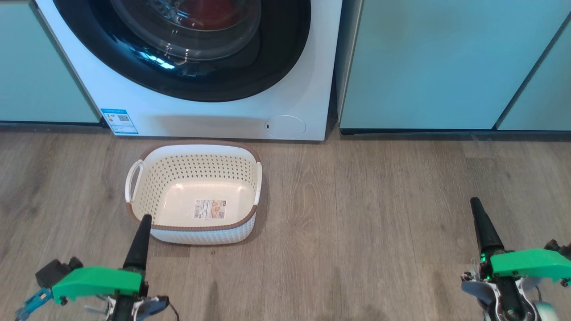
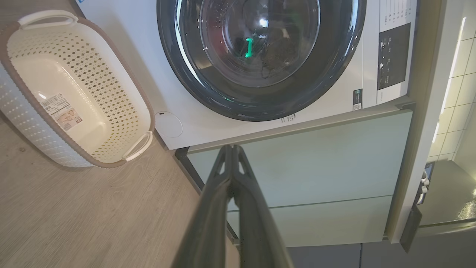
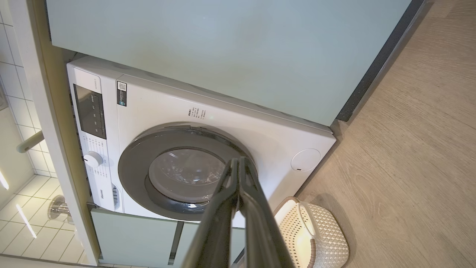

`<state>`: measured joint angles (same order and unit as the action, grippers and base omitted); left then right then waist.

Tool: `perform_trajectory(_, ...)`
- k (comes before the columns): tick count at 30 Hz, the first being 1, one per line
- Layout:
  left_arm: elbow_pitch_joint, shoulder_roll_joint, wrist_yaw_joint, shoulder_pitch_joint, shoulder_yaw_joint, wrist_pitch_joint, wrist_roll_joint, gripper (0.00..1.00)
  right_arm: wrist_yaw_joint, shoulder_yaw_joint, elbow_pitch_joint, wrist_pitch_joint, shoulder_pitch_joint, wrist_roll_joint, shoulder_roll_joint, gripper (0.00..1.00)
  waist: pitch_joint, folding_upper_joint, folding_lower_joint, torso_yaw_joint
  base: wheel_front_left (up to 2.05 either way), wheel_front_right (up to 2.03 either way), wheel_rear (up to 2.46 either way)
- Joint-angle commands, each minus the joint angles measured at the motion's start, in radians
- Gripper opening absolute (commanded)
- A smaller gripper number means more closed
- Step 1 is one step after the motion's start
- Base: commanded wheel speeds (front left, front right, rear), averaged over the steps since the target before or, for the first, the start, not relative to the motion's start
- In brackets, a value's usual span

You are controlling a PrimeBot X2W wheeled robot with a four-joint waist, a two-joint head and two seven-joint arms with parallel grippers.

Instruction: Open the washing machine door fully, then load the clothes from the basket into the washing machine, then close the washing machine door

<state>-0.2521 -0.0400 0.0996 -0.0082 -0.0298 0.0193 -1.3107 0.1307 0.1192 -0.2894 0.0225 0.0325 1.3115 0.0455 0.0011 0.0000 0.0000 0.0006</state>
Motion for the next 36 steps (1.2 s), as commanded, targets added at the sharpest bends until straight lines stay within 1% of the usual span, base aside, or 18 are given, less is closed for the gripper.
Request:
perform_trajectory(1, 0.024, -0.014, 0.009, -0.063, -0.031, 0.011, -0.031, 0.0, 0.0, -0.014, 0.038, 0.013, 0.059, 0.031, 0.004, 0.0, 0.0, 0.0, 0.0, 0.0, 0.0, 0.0, 0.0)
perform_trajectory(23, 0.009, -0.015, 0.028, -0.095, -0.071, 0.078, -0.267, 0.0, 0.0, -0.007, 0.044, 0.08, 0.073, 0.262, 0.005, 0.0, 0.002, 0.0, 0.0, 0.0, 0.0, 0.0, 0.0)
perform_trajectory(28, 0.007, -0.016, 0.031, -0.099, -0.077, 0.089, -0.303, 0.0, 0.0, -0.005, 0.045, 0.091, 0.075, 0.297, 0.005, 0.0, 0.002, 0.0, 0.0, -0.001, 0.0, 0.0, 0.0)
perform_trajectory(36, 0.007, -0.015, 0.031, -0.099, -0.078, 0.089, -0.303, 0.0, 0.0, -0.005, 0.045, 0.091, 0.075, 0.297, 0.005, 0.0, 0.002, 0.0, 0.0, -0.001, 0.0, 0.0, 0.0)
